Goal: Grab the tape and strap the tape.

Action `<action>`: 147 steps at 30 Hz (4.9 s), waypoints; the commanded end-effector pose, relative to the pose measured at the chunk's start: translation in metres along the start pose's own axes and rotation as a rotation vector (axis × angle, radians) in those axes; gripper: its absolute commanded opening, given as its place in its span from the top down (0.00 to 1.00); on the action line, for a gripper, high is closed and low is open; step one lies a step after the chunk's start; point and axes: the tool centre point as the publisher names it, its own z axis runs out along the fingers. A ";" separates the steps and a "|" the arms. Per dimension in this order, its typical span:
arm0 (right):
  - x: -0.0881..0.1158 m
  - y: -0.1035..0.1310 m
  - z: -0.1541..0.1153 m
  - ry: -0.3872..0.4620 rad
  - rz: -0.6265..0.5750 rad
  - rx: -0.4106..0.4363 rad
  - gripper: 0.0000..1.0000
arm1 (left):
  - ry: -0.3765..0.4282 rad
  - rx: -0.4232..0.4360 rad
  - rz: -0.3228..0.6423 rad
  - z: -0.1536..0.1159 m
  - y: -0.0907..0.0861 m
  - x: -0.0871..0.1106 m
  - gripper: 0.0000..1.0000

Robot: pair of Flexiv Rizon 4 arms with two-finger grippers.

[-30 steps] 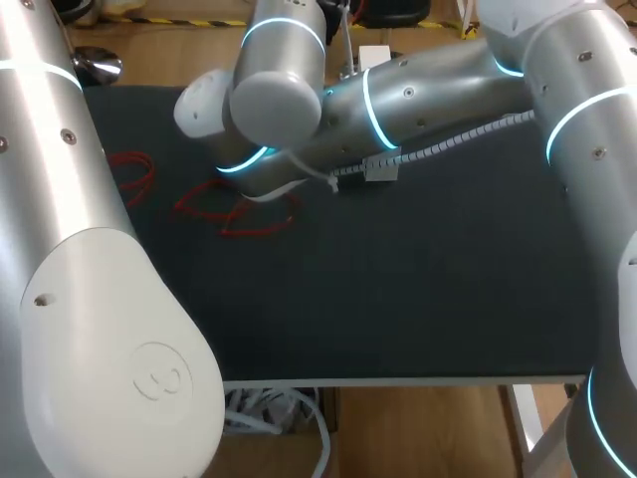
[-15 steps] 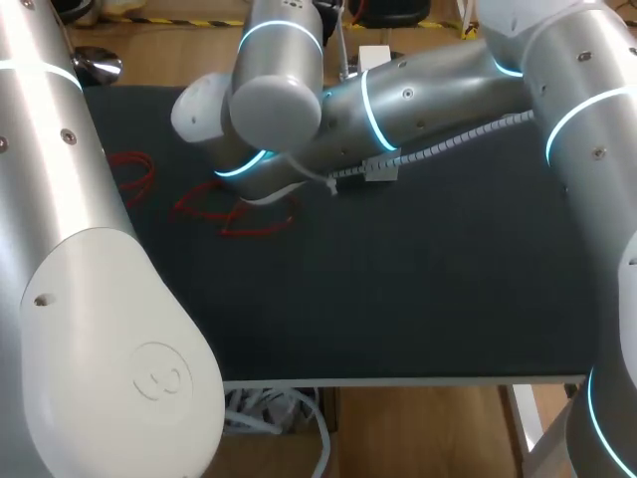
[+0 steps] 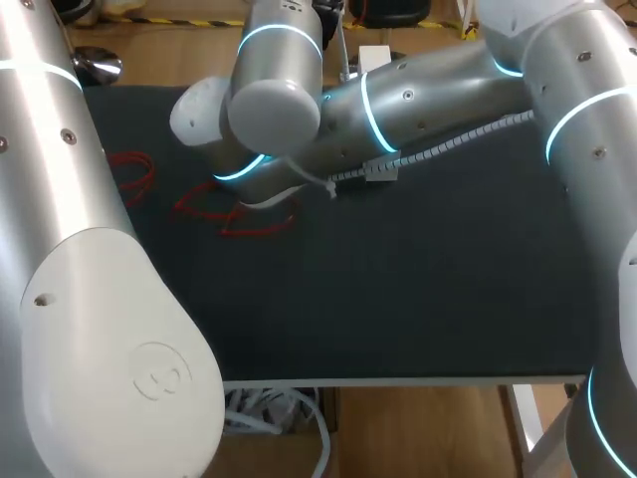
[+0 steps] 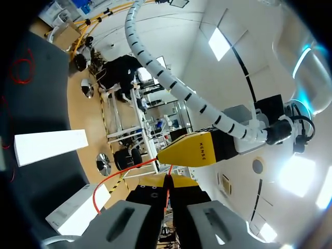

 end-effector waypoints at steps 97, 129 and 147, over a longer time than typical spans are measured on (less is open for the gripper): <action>-0.008 -0.009 0.002 0.024 -0.046 -0.017 1.00 | 0.001 -0.004 -0.001 -0.001 -0.001 0.000 1.00; -0.008 0.002 0.000 0.024 -0.049 -0.044 1.00 | 0.001 -0.004 -0.001 -0.001 -0.001 0.000 1.00; -0.005 0.008 -0.002 0.027 -0.056 -0.058 1.00 | 0.001 -0.004 -0.001 -0.001 -0.001 0.000 1.00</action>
